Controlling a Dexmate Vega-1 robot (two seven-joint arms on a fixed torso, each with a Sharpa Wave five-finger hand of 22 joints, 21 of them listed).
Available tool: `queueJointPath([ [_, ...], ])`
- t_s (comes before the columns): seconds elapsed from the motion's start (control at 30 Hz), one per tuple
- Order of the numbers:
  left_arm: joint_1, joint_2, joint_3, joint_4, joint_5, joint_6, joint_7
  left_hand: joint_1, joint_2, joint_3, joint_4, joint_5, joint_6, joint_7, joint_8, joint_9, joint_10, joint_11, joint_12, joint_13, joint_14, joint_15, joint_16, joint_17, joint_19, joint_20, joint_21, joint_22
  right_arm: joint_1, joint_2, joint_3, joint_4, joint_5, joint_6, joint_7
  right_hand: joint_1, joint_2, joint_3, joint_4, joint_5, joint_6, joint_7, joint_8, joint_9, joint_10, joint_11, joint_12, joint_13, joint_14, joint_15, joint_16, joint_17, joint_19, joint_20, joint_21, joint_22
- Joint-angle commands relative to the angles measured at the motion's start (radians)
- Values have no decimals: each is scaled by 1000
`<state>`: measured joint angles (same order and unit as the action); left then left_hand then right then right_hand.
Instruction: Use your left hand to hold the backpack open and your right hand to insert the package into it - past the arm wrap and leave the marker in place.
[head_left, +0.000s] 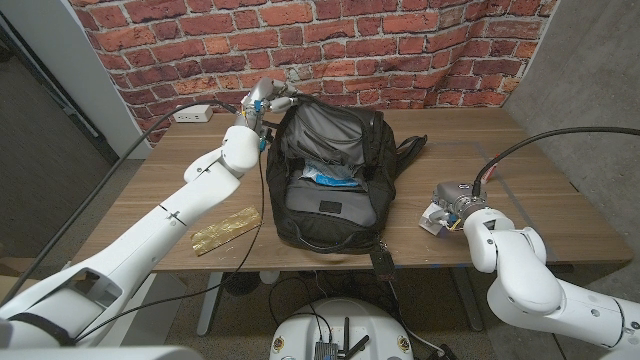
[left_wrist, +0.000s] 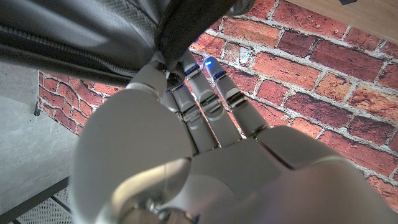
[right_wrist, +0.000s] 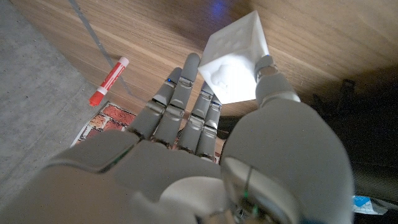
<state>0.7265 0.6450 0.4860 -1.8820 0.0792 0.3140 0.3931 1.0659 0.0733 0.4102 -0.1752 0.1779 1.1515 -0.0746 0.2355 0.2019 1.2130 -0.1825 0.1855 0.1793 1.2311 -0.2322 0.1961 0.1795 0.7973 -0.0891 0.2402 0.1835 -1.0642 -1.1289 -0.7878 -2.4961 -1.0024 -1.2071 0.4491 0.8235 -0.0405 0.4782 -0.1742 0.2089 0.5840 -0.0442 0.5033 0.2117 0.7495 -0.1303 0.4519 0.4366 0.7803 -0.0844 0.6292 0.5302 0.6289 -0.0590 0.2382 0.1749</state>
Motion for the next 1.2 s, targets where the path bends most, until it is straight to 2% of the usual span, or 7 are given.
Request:
queueJointPath([
  [0.03, -8, -6, 6, 13, -2, -6, -4, 2, 8, 11, 2, 6, 3, 4, 7, 5, 12, -6, 3, 6, 19, -9, 2, 5, 10, -117, -4, 3, -50, -7, 67, -42, 6, 0, -17, 40, 35, 10, 3, 6, 10, 2, 7, 0, 59, -45, 3, 2, 14, -145, 6, 7, 11, -87, 3, 2],
  [0.3, -12, -9, 10, 20, -2, -15, -6, 1, 10, 11, 4, 6, 1, 5, 6, 6, 16, 3, 5, 6, 20, -8, 2, 5, 10, -117, -5, 3, -65, -16, 94, -76, 13, -5, -24, 44, 39, 12, 5, 8, 20, 3, 11, -1, 77, -45, 5, 2, 25, -144, 4, 9, 18, -91, 3, 3],
  [0.73, -20, -16, 15, 31, -2, -20, -7, 1, 10, 11, 3, 6, 3, 4, 6, 6, 14, 1, 4, 6, 22, -9, 2, 5, 10, -116, -6, 2, -72, -35, 115, -130, 0, -18, -9, 53, 45, 18, 4, 13, 38, -1, 17, -3, 95, -49, 8, 8, 39, -146, -2, 12, 27, -96, 4, 4],
  [1.2, -31, -31, 18, 43, -4, -13, -2, 2, 9, 11, 3, 6, 3, 5, 6, 6, 19, 1, 6, 6, 22, -9, 2, 5, 13, -117, -6, 3, -81, -32, 120, -190, -90, -46, 59, 60, 49, 20, 5, 17, 53, -2, 22, -4, 109, -49, 8, 12, 52, -145, -7, 16, 34, -99, 5, 4],
])
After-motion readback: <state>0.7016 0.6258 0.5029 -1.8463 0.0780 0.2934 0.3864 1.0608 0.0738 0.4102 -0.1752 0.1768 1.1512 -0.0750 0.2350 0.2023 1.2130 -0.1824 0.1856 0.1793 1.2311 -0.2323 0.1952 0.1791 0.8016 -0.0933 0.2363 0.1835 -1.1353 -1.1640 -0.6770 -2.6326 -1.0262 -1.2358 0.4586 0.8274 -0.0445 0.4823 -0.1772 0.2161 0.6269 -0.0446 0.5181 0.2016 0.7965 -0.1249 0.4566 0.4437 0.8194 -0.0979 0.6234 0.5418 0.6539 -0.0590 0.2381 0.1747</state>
